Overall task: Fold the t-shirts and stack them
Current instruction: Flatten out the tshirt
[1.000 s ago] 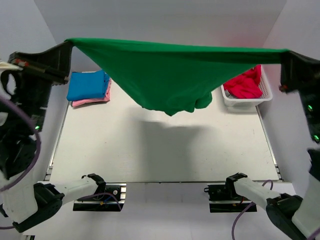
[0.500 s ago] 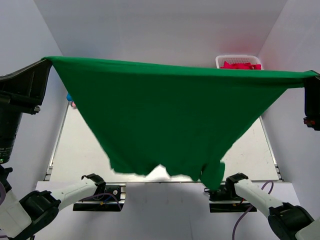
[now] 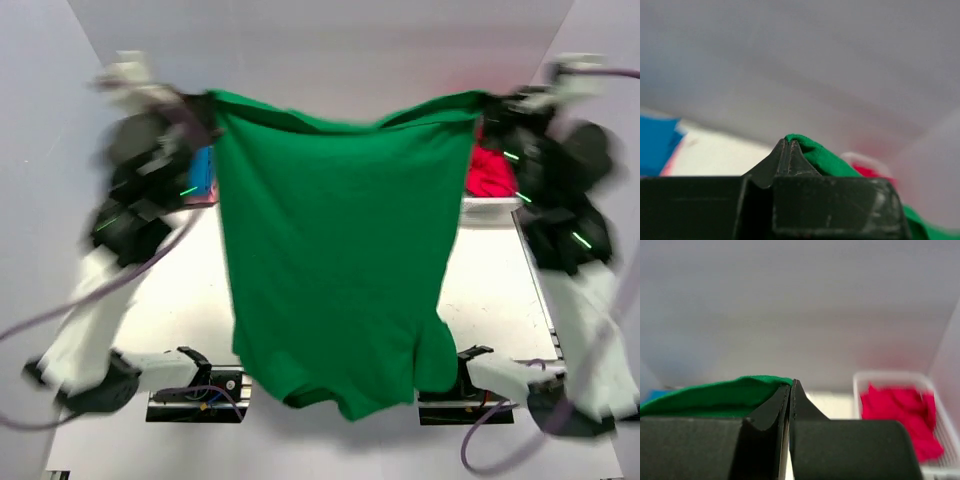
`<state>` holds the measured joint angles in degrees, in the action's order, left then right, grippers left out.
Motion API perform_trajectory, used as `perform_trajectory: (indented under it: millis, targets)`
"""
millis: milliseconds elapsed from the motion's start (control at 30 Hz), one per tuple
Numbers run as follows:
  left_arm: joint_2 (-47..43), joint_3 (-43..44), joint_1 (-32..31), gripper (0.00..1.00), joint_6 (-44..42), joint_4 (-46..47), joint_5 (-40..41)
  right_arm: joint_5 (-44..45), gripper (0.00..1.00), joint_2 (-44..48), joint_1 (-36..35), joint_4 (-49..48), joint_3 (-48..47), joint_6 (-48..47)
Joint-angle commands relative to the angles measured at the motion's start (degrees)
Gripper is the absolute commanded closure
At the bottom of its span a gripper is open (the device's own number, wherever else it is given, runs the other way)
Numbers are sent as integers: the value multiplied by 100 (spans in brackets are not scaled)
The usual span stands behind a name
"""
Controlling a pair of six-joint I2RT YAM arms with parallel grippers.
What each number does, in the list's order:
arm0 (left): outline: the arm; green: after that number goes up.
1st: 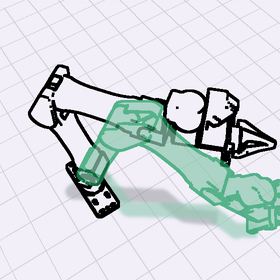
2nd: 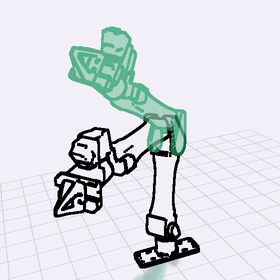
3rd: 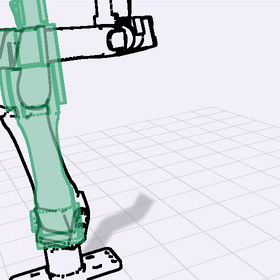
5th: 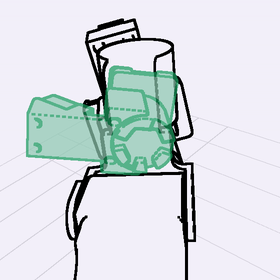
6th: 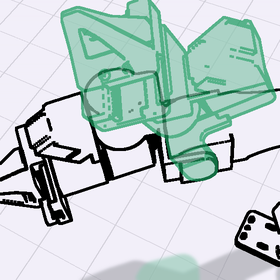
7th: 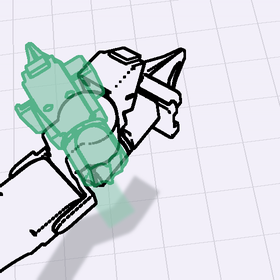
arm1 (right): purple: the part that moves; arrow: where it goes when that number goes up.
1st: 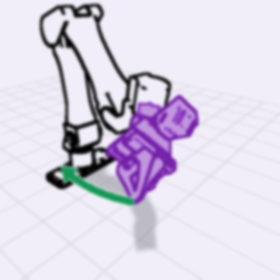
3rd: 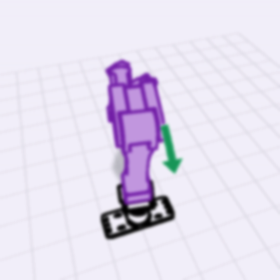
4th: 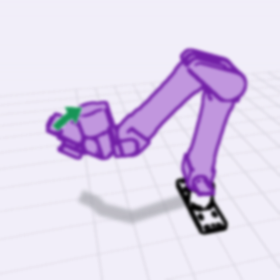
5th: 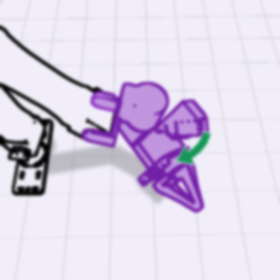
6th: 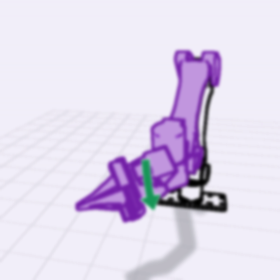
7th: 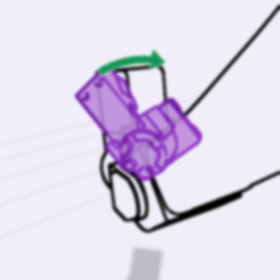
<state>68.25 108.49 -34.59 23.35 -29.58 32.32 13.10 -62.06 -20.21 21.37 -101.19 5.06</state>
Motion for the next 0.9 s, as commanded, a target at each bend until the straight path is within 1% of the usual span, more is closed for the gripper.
perform_trajectory:
  millis: [0, 33, 100, 133, 167, 200, 233, 267, 300, 333, 367, 400, 433, 467, 500, 533, 567, 600, 667, 767, 800, 867]
  targets:
    - [1151, -792, 49, 100, -121, 232, 1712, 1062, 100, -797, 61, -598, 914, -58]
    - [1425, -1029, 118, 100, -60, 234, 1838, 1158, 100, -1077, 69, -677, 1064, 29]
    - [2101, -1084, 268, 100, 116, 182, 1945, 1186, 100, -1674, 139, -993, 1599, 196]
    - [2905, -910, 477, 100, 308, 16, 1945, 1194, 100, -1825, 157, -1046, 1689, 310]
    - [3357, -726, 601, 100, 467, -151, 1710, 1203, 100, -2375, 227, -1134, 1847, 468]
    - [3823, -515, 724, 100, 581, -283, 1708, 1177, 100, -2581, 306, -1178, 1866, 522]
    - [4271, 18, 943, 100, 739, -441, 1647, 1203, 100, -2818, 350, -1274, 1857, 583]
    - [5163, 389, 1050, 100, 819, -565, 1385, 1169, 100, -3011, 386, -1371, 1831, 671]
    - [5599, 784, 1146, 96, 820, -670, 1209, 1125, 100, -3736, 499, -1459, 1657, 680]
    - [5977, 1623, 1217, 86, 820, -846, 1024, 1142, 100, -3987, 509, -1329, 1498, 681]
    - [6294, 1980, 1279, 56, 689, -847, 918, 1116, 99, -4459, 535, -1215, 1044, 672]
    - [6732, 2244, 1279, 34, 575, -847, 917, 1072, 89, -4873, 553, -892, 605, 654]
    - [6832, 2465, 1279, 15, 417, -726, 856, 1054, 59, -5155, 553, -828, 243, 602]
    - [6833, 2397, 1279, 0, 128, -324, 725, 915, 45, -5254, 553, -757, 135, 541]
    - [6755, 2240, 1279, 0, 21, -85, 628, 870, 35, -5316, 562, -722, -48, 505]
    - [6519, 1821, 1279, 0, -67, 161, 557, 843, 28, -5368, 553, -739, -42, 487]
    - [6378, 1625, 1279, 0, -120, 494, 426, 704, 19, -5334, 579, -739, -41, 487]
    - [6246, 1458, 1279, 0, -190, 584, 373, 641, 10, -5308, 562, -739, -15, 470]
    - [5930, 1289, 1279, 0, -191, 585, 241, 475, 10, -5062, 527, -626, 143, 487]
    - [5604, 1131, 1279, 0, -191, 24, 39, 63, 10, -4517, 483, -493, 782, 557]
    - [5342, 965, 1279, 0, 27, -386, -58, -139, 10, -4212, 483, -476, 941, 662]
    - [5007, 623, 1279, 0, 335, -819, -182, -299, 10, -3518, 447, -528, 1817, 820]
